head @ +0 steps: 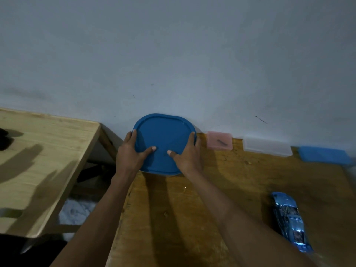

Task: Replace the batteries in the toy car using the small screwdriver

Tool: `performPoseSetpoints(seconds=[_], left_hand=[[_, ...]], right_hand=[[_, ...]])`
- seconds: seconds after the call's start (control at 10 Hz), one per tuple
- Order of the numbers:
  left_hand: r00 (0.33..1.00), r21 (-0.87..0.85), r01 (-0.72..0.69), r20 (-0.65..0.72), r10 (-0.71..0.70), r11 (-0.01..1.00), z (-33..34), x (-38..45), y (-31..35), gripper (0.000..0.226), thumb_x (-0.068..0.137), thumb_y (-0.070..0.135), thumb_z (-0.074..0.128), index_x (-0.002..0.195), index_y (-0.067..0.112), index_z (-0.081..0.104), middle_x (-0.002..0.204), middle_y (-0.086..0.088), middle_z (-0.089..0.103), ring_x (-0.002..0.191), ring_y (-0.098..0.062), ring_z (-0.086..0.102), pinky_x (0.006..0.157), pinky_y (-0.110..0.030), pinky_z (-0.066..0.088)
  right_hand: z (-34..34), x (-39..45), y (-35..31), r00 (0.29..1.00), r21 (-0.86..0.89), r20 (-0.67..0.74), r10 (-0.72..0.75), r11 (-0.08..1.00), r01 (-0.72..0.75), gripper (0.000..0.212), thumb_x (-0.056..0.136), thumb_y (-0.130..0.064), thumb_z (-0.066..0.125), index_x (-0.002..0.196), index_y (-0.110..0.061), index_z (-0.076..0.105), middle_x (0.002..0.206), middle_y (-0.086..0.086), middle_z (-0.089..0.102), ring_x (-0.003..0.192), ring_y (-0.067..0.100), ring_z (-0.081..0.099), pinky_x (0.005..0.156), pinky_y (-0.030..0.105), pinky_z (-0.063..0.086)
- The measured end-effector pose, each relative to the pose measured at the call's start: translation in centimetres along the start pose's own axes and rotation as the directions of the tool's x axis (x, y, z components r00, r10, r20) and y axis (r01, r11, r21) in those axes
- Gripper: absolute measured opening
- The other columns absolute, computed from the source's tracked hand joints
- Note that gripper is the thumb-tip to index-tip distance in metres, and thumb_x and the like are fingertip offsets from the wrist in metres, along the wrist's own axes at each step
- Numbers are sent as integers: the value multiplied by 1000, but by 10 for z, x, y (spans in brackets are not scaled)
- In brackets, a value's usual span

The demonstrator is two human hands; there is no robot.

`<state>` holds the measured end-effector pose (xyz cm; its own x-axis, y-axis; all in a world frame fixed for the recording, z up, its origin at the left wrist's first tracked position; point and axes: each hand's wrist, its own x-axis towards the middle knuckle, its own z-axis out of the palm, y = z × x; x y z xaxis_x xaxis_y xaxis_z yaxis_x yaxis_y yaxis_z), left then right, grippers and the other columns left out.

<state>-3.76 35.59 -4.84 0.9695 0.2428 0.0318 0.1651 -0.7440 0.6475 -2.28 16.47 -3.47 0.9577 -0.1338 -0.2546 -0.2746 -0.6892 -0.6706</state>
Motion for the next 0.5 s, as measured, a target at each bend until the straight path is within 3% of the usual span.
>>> performPoseSetpoints(seconds=[0.1, 0.2, 0.3, 0.4, 0.5], left_hand=[[999, 66, 45, -16, -44, 997, -3, -7, 9, 91, 86, 66, 61, 156, 16, 31, 164, -16, 24, 152, -36, 16, 119, -55, 31], [998, -5, 22, -60, -22, 1000, -9, -30, 25, 83, 91, 61, 59, 157, 19, 32, 166, -15, 19, 155, -32, 10, 122, -53, 26], [998, -66, 3, -61, -7, 998, -8, -67, 21, 80, 91, 63, 58, 155, 22, 36, 165, -11, 23, 154, -29, 15, 120, -55, 30], [989, -99, 63, -128, -76, 993, -12, -119, 23, 74, 92, 56, 60, 156, 25, 35, 166, -6, 19, 154, -26, 15, 119, -53, 30], [931, -92, 184, -304, -204, 979, -8, -208, 8, 71, 91, 49, 64, 152, 20, 43, 165, -12, 23, 151, -35, 23, 118, -57, 31]], right_hand=[[-16, 3, -2, 1000, -10, 3, -1, 1000, 1, 101, 78, -58, 76, 155, -21, 21, 156, 6, 27, 141, 29, 34, 106, 47, 45], [-44, -8, 7, 996, 0, -47, -81, 997, 82, 80, 82, -56, 72, 147, -25, 37, 146, 4, 41, 136, 28, 41, 104, 47, 47], [-71, -27, 36, 989, 0, -94, -113, 993, 114, 71, 88, -50, 69, 148, -26, 40, 151, -2, 44, 138, 23, 43, 105, 43, 48], [-111, -65, 77, 985, 72, -125, -120, 989, 129, 53, 92, -40, 69, 141, -26, 53, 139, -7, 56, 127, 15, 54, 96, 31, 49], [-142, -128, 154, 998, 187, -37, -57, 980, 63, 37, 92, -27, 72, 128, -22, 65, 108, -11, 68, 100, 7, 65, 77, 17, 51]])
